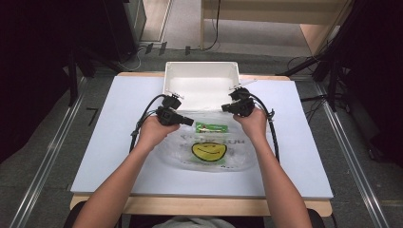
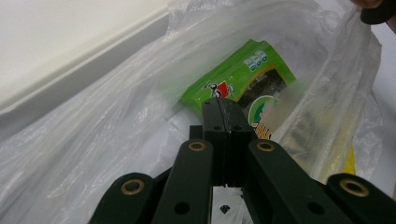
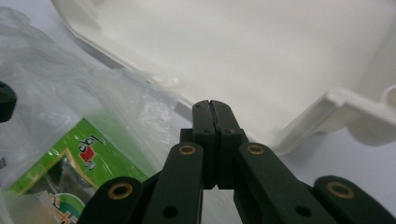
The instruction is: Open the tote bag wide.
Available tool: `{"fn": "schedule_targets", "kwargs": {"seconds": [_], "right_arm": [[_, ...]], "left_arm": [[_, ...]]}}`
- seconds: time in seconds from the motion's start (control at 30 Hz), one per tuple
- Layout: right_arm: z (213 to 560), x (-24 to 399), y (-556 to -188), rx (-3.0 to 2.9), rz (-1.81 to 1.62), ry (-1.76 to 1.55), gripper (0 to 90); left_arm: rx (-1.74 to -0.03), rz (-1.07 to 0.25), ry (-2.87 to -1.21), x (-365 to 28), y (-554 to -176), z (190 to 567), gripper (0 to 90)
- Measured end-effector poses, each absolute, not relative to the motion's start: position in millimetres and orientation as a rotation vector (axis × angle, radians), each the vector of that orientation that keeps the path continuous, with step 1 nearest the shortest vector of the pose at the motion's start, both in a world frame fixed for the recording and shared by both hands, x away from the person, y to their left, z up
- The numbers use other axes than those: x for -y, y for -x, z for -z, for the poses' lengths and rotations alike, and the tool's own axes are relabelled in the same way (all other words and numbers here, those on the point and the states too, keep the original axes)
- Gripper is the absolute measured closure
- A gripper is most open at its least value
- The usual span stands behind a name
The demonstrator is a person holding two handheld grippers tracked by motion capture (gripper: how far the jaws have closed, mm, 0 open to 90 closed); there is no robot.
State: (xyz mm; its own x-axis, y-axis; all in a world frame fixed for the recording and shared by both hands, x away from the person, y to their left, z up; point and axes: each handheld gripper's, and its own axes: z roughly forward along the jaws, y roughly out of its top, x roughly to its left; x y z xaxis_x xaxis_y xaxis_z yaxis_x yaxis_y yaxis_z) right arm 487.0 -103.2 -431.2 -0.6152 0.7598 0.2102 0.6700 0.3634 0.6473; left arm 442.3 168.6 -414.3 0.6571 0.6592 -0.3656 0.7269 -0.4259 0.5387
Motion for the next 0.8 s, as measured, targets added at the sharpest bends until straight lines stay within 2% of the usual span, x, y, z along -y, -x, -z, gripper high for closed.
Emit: {"fn": "schedule_targets", "kwargs": {"seconds": [0.8], "right_arm": [[455.6,90.5,-458.5,-2.588,-1.053,-1.241,90.0]], "left_arm": [[-1.049,0.202,-2.222,-172.2,-418.4,439.2,90.0]]}}
